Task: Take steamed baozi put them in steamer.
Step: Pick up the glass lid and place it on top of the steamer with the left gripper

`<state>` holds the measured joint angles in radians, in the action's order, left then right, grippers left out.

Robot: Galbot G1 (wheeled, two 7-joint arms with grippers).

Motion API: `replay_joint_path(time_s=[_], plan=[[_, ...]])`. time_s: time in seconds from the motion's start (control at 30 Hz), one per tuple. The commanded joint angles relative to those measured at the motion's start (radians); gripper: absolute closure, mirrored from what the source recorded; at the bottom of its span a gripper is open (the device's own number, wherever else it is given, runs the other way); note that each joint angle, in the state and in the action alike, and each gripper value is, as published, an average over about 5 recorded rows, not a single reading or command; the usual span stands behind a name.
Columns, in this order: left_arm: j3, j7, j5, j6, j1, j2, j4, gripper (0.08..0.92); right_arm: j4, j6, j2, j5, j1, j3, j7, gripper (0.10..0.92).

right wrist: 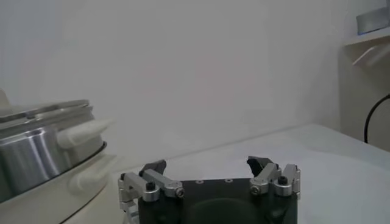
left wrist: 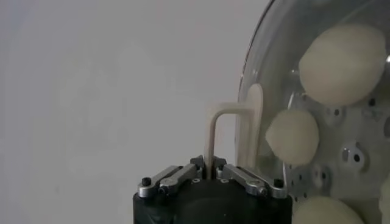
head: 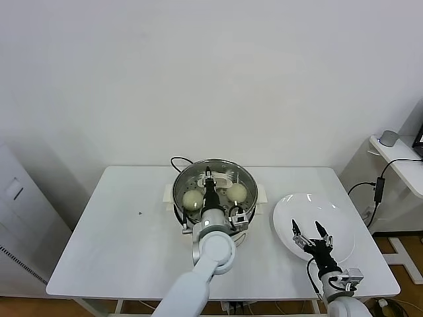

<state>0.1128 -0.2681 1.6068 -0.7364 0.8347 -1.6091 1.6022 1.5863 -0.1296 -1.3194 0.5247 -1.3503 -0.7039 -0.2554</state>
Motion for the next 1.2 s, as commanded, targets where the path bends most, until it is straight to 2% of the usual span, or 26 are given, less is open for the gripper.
replay_joint_path(time_s=[0.03, 0.67, 1.07, 1.2], plan=[[0.002, 0.007, 0.003, -0.049, 0.000, -0.049, -0.005, 0.865, -0.002, -0.003, -0.001, 0.000, -0.001, 0.000, 0.000, 0.203], [0.006, 0.013, 0.013, -0.049, 0.002, -0.049, -0.016, 0.865, -0.007, -0.005, -0.001, 0.000, 0.000, 0.001, -0.002, 0.203], [0.015, -0.019, 0.022, -0.049, 0.004, -0.049, 0.005, 0.864, -0.009, -0.005, -0.004, -0.002, 0.003, 0.002, -0.003, 0.203], [0.018, -0.023, 0.024, -0.049, 0.007, -0.049, 0.025, 0.813, -0.010, -0.004, -0.003, -0.002, 0.004, 0.002, -0.003, 0.203]])
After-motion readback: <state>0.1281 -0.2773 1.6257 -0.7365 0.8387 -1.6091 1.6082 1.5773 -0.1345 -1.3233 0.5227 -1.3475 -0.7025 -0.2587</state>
